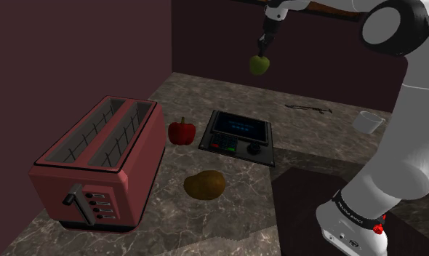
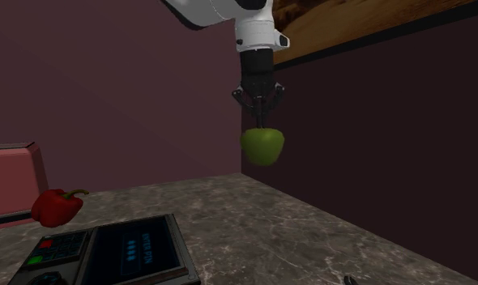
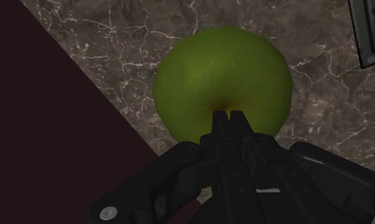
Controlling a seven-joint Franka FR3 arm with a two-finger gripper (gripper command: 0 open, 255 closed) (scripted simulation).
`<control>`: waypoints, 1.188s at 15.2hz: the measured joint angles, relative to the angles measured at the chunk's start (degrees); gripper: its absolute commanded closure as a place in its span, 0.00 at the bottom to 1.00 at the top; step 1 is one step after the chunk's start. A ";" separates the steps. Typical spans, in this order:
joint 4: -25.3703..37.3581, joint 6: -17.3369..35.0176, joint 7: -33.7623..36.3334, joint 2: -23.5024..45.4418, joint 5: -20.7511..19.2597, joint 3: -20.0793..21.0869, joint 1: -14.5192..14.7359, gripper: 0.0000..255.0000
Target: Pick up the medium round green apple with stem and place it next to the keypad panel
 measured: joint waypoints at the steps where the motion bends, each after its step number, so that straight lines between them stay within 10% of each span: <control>1: 0.81 -0.61 1.19 0.19 -0.25 0.33 0.77 1.00; 13: 21.60 -8.32 13.79 13.58 -0.16 4.11 7.58 1.00; 18: 19.18 -5.75 14.72 13.79 -0.34 4.28 8.50 1.00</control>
